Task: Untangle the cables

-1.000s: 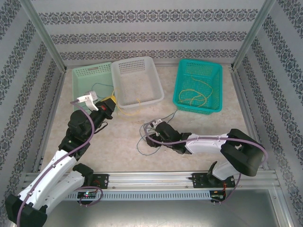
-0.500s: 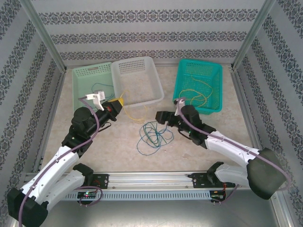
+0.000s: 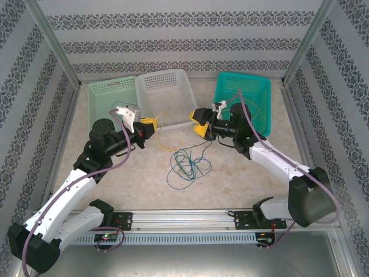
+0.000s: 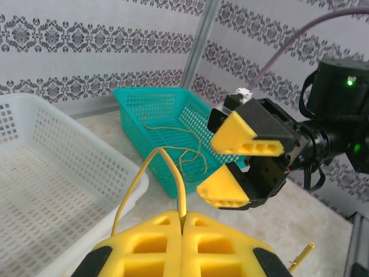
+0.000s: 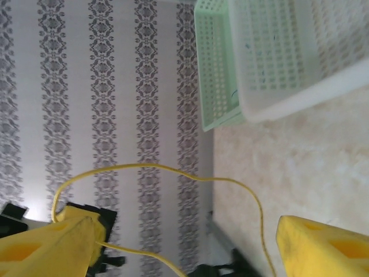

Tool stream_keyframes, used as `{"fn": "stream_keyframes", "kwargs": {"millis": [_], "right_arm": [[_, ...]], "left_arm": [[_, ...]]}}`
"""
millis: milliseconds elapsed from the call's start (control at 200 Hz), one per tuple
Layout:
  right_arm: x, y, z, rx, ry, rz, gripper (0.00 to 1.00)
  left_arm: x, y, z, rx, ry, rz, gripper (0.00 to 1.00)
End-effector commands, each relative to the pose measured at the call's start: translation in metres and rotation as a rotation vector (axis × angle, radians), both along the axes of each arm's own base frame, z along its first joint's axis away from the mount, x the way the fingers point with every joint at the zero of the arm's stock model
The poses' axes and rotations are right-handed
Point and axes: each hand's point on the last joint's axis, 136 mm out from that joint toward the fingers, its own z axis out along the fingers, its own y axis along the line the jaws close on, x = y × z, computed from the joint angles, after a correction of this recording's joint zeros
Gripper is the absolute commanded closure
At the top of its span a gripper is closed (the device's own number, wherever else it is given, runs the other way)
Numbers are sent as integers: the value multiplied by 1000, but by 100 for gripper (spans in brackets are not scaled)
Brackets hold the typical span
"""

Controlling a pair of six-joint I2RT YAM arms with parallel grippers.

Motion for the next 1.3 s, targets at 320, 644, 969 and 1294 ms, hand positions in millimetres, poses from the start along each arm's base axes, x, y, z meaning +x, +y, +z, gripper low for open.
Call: {"fn": "stream_keyframes", "kwargs": {"millis": [320,644,969,1294], "right_arm": [[-2,60,46,282,234,177,19],[-8,93,47,344,274,229,21],[23,95,49,377,155,153,62],[21,67,102,99,-325,85,100]], "left_arm": [[-4,-23,-27,309,-97,-129,98],[1,-23,-30,392,-134,-99,98],[-8,-42,-36,318,-87,-157,98],[-13,-34,-61,241,64,-102,99]]}}
